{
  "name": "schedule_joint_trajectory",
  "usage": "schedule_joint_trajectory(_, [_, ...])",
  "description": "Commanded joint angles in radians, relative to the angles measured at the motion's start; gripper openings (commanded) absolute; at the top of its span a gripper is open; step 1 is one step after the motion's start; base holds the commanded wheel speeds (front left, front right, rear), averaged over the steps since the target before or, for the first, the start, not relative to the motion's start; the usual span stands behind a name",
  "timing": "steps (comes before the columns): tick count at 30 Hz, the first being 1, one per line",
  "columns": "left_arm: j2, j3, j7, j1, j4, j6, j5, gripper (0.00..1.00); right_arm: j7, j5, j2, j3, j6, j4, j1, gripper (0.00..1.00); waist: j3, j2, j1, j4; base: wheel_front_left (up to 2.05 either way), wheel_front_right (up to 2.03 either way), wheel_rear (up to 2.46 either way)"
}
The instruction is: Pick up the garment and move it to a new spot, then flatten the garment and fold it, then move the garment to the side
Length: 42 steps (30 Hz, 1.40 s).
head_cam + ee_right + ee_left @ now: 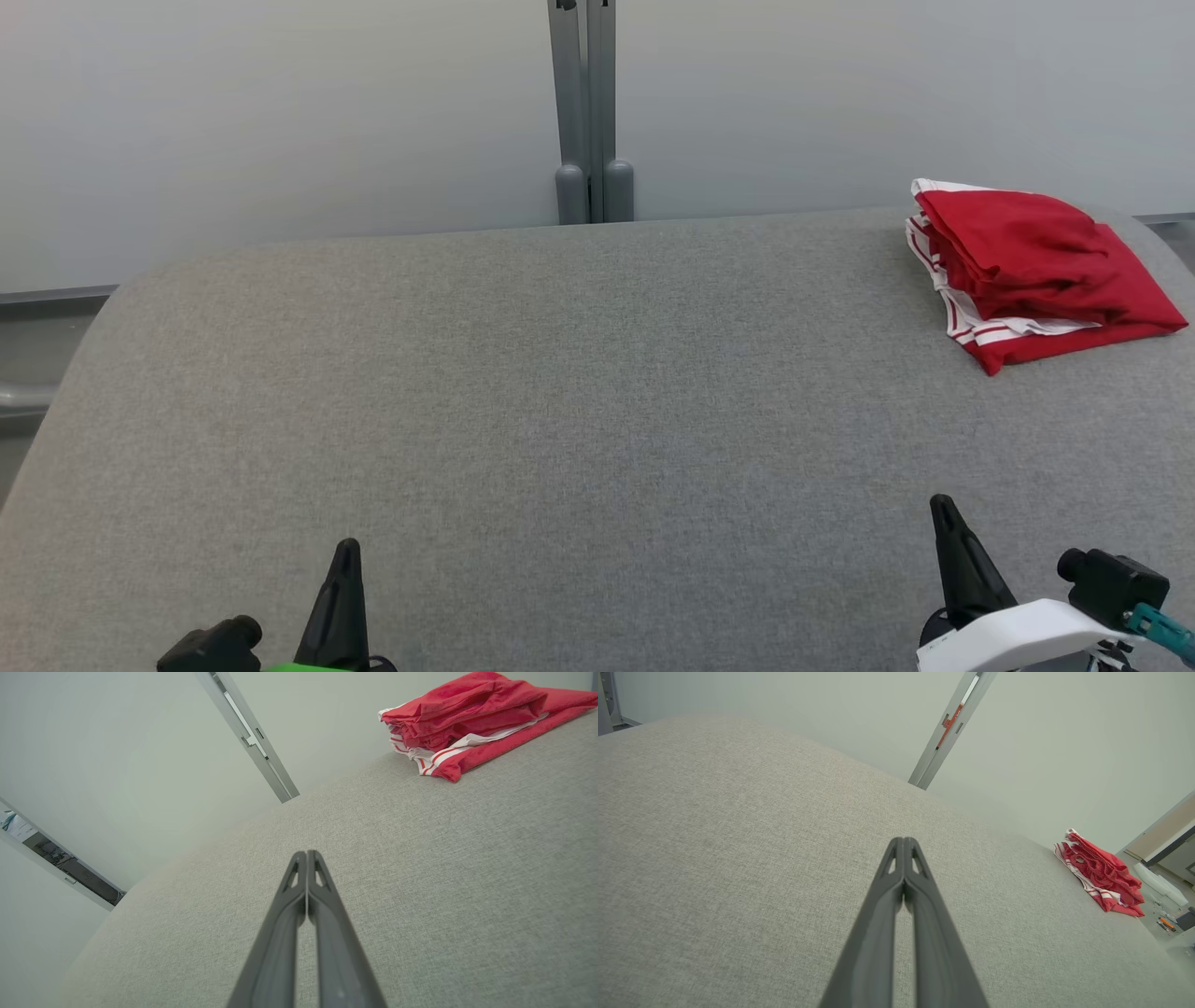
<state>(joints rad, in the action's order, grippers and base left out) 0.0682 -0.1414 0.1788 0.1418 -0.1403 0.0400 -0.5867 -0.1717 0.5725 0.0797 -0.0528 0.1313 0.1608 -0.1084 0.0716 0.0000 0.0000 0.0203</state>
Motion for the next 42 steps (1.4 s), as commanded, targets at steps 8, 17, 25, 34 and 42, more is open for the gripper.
schedule_joint_trajectory(8, [0.013,0.026,-0.029,-0.059,-0.006,0.017,-0.157,0.0,0.031,0.154,0.008,0.018,0.0,0.001,0.053,0.0,-0.006,0.0,0.0,-0.002,0.0,0.0,0.0])
schedule_joint_trajectory(17, [0.017,0.047,-0.057,-0.086,-0.017,0.027,-0.287,0.0,0.061,0.283,0.008,0.031,0.0,0.011,0.076,0.0,-0.013,0.0,0.0,-0.003,0.0,0.0,0.0])
schedule_joint_trajectory(25, [0.02,0.066,-0.081,-0.108,-0.027,0.036,-0.391,0.0,0.085,0.386,0.008,0.043,0.0,0.02,0.095,0.0,-0.019,0.0,0.0,-0.005,0.0,0.0,0.0])
schedule_joint_trajectory(34, [0.022,0.086,-0.106,-0.131,-0.037,0.044,-0.494,0.0,0.112,0.49,0.007,0.057,0.0,0.029,0.114,0.0,-0.025,0.0,0.0,-0.007,0.0,0.0,0.0])
schedule_joint_trajectory(42, [0.022,0.103,-0.128,-0.15,-0.047,0.052,-0.584,0.0,0.135,0.58,0.005,0.068,0.0,0.037,0.131,0.0,-0.031,0.0,0.0,-0.008,0.0,0.0,0.0])
